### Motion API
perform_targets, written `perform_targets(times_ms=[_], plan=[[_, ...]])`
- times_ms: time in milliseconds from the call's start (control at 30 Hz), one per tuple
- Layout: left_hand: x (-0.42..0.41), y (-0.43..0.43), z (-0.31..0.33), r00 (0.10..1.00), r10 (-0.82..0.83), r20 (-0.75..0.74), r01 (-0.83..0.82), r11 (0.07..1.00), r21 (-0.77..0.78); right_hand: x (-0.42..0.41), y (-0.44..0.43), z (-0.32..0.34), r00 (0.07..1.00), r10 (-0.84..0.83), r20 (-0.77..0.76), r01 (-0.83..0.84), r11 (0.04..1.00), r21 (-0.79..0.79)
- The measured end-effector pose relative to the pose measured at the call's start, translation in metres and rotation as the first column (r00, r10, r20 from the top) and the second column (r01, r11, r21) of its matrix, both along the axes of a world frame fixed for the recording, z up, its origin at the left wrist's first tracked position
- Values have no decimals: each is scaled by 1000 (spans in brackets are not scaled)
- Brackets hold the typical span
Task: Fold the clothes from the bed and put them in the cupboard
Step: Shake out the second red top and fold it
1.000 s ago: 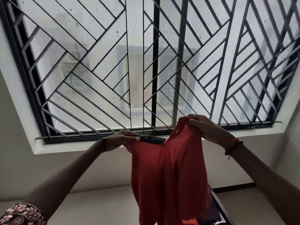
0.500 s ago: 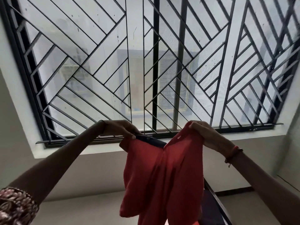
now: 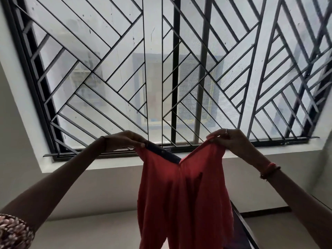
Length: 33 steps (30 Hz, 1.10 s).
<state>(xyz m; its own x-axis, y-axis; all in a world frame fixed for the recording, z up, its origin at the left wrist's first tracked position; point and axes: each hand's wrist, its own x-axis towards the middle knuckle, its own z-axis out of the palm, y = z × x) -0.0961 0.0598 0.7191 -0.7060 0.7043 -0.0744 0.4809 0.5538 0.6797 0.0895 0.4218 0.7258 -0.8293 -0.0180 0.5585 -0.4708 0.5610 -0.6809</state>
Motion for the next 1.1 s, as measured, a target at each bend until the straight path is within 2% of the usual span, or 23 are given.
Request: perform_targets(times_ms=[100,233,333,400,567,667,833,1000,1100], plan=[[18,8,19,999,14,-49,-11,999,49,0,-2,0,1000,-15,-24,17,998,60],[36,32,41,986,-5,-167,37,981,191,-3,-17,-1,989,-46,-143,69,985,159],[45,44,55,982,-33,-188,68,981,184,-3,-29,1,960,-91,-265,132,981,143],[50,53,63,983,-54,-173,88,976,199,-6,-37,4,934,-72,-351,147,970,193],[61,73,76,993,-83,-87,103,964,246,-14,-53,19,896,-32,-444,168,948,270],[65,85,76,996,-78,-35,84,958,275,-19,-65,27,899,47,-435,116,933,341],[70,99,68,990,-36,136,-14,935,354,-35,-70,33,906,149,-396,51,892,450],[67,106,57,948,-35,315,-114,891,440,-43,-64,29,905,139,-403,69,885,460],[66,110,48,917,10,398,-216,852,477,-45,-63,25,928,122,-353,37,910,412]])
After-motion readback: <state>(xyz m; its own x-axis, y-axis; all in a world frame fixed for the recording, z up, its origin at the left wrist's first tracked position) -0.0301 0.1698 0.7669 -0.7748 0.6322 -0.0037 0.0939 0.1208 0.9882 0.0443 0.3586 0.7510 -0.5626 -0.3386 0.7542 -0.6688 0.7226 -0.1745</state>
